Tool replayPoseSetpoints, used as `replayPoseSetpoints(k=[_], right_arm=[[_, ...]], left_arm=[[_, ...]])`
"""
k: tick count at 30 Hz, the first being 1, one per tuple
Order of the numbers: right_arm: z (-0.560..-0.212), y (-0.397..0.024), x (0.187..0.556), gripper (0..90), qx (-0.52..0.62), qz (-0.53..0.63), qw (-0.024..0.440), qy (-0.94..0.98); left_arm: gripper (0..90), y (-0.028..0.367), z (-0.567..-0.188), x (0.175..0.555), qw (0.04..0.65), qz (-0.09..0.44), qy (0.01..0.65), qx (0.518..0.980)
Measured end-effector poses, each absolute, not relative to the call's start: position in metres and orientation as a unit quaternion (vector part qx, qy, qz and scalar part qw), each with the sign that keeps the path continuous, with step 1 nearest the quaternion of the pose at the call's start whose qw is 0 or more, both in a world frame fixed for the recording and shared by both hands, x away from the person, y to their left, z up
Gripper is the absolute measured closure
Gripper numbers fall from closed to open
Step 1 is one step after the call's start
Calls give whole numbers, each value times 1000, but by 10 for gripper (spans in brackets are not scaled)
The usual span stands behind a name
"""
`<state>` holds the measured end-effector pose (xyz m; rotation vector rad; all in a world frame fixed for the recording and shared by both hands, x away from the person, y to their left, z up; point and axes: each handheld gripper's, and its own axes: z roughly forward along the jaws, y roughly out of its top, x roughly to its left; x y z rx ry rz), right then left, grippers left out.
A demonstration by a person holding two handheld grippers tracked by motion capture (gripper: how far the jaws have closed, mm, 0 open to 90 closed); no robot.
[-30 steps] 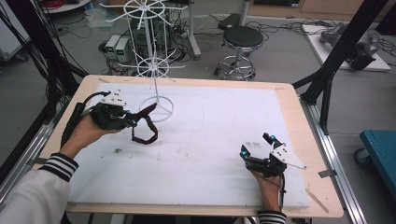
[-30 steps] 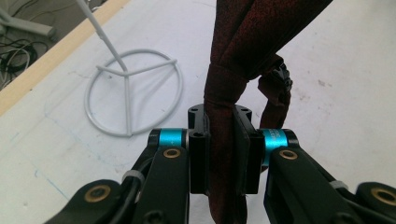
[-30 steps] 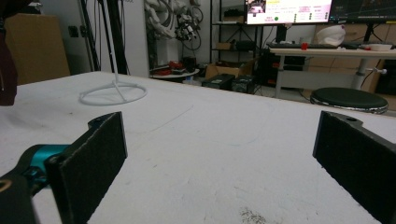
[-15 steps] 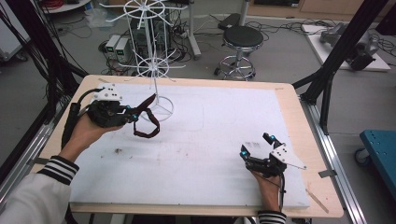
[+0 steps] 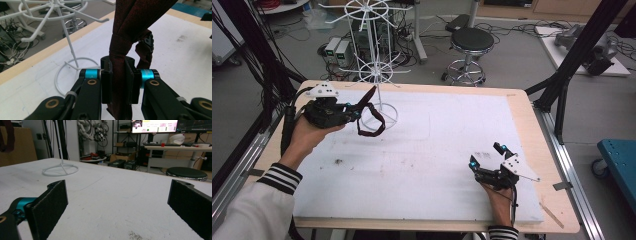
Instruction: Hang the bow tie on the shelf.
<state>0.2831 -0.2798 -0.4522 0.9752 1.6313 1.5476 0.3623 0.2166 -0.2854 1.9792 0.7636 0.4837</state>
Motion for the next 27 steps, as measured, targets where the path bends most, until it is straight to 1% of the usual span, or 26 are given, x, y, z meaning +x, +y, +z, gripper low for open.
replayPoseSetpoints(k=[4,12,27], right_arm=[[-452,-280,283,22,376,594,337,627],[-452,-280,283,22,375,594,338,627],[-452,-280,283,22,374,594,337,627]], left_arm=[[780,213,-282,364,472,205,311,799],[780,210,-278,368,481,221,332,781],[780,203,-285,383,492,231,365,756]])
